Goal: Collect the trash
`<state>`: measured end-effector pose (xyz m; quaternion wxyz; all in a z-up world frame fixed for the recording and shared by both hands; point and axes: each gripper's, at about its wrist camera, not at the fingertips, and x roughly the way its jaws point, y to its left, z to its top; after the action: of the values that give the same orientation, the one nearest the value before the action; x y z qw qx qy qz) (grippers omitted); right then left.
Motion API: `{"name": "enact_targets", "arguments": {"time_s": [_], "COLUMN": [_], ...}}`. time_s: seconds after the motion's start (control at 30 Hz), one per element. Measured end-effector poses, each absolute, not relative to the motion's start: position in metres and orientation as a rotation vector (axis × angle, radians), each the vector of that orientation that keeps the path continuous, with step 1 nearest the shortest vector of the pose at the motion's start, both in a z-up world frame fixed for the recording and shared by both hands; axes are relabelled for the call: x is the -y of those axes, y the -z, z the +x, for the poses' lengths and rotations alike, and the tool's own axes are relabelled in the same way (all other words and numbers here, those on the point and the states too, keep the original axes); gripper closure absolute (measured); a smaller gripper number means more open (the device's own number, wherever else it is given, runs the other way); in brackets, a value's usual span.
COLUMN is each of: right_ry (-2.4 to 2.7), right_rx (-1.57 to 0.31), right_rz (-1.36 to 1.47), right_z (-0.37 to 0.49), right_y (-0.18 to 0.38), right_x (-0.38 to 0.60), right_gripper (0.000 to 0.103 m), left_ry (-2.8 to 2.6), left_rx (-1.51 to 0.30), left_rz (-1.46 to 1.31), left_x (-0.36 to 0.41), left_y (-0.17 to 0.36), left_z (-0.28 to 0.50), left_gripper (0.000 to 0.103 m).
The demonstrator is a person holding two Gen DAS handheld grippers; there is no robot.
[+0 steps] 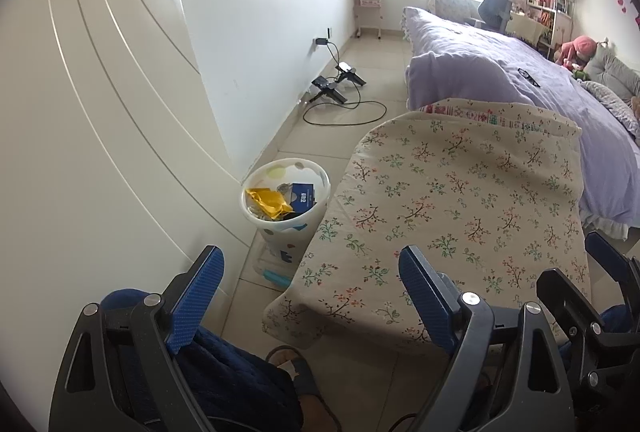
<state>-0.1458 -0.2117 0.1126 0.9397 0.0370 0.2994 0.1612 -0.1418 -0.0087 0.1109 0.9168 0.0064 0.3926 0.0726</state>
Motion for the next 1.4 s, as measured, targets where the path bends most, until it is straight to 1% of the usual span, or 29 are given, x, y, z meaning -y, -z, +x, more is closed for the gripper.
{"name": "enact_targets", "arguments": {"time_s": [0.67, 1.4], "right_ry": [-0.305, -0.288], "right_rx": [-0.614, -0.609], "right_rz": [0.082, 0.092], "right_z": [-0.1470, -0.1483], "right_y": [-0.1129, -0.1146], "right_x": [0.2165, 0.2179], "right_gripper": [0.003, 0.003], "left_ry": [-0.102, -0.059], "left_rx": [-0.833, -0.808], "left_rz": [-0.012, -0.022], "left_x": [0.0094, 0.0115], "left_y": [-0.1065, -0.1115], "left_z": [-0.1377, -0.1404], "left_gripper": [0.012, 0.012]}}
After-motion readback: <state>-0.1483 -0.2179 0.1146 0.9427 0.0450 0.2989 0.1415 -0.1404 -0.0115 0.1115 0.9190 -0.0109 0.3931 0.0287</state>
